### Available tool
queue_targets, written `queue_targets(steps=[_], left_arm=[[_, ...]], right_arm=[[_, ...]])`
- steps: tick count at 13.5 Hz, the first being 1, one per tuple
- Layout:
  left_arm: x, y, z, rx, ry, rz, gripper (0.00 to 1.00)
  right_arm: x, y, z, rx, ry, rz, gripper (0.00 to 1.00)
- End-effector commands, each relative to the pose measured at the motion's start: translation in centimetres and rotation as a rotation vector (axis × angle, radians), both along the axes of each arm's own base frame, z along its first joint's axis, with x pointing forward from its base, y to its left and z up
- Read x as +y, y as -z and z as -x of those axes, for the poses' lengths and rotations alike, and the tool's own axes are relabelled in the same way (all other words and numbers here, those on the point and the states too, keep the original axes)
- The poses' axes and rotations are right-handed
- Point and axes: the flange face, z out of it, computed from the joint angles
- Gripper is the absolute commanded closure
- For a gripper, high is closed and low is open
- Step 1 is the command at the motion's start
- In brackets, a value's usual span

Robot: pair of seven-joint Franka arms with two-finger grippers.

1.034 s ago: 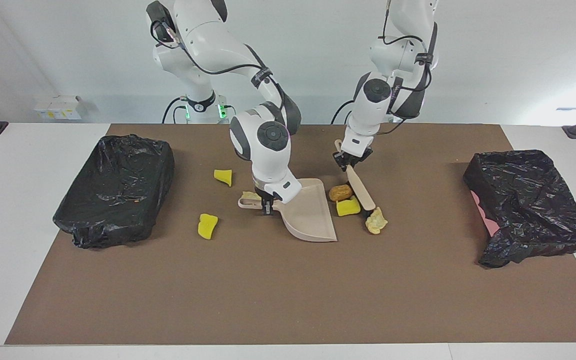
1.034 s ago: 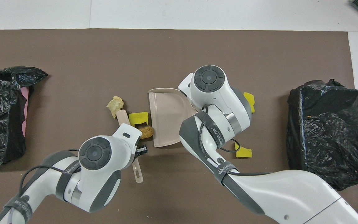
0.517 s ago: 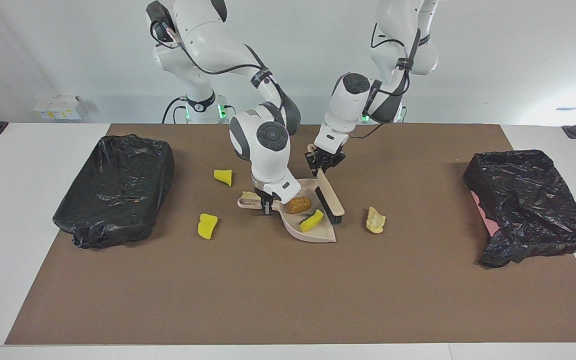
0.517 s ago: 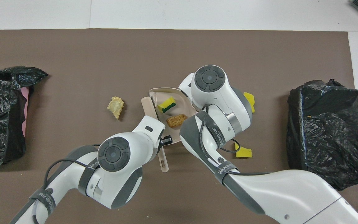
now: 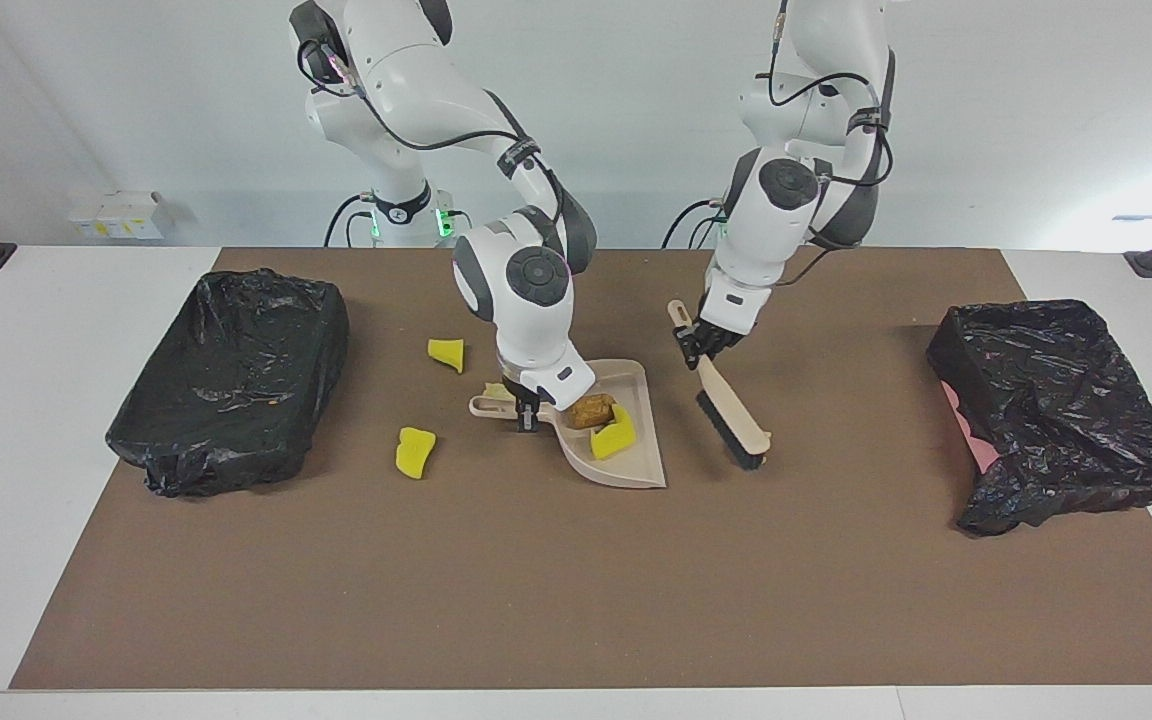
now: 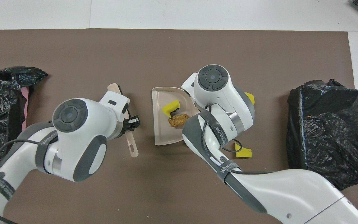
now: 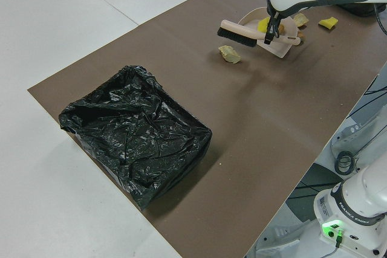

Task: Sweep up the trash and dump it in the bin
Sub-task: 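Push the pieces into the dustpan with the brush in the left gripper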

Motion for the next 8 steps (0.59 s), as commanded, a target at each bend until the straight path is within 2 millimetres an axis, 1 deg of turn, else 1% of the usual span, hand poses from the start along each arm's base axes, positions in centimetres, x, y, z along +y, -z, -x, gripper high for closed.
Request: queue_targets(steps=[1, 2, 3, 5, 7, 8], left_arm=[[5.5, 0.0, -1.9, 0.046, 0.104, -0.024, 1.0], [7.1, 0.3, -2.1, 0.047, 0.137, -0.022, 1.0], [9.0, 1.1, -2.3, 0.055, 0.157, -0.021, 1.0], [9.6, 3.2, -1.9, 0.053, 0.259, -0.016, 1.0], [8.9, 4.4, -1.5, 0.044, 0.287, -0.016, 1.0], [7.0, 4.8, -0.8, 0.044, 0.319, -0.018, 1.0]], right_arm=[[-0.7, -0.2, 0.7, -0.01, 0.023, 0.011, 1.0], [-0.7, -0.2, 0.7, -0.01, 0.021, 0.011, 1.0], [-0.7, -0.2, 0.7, -0.01, 0.021, 0.011, 1.0], [-0.8, -0.2, 0.7, -0.01, 0.023, 0.012, 1.0], [-0.7, 0.0, 0.8, -0.007, 0.021, 0.013, 1.0], [-0.8, 0.0, 0.7, -0.008, 0.024, 0.014, 1.0]])
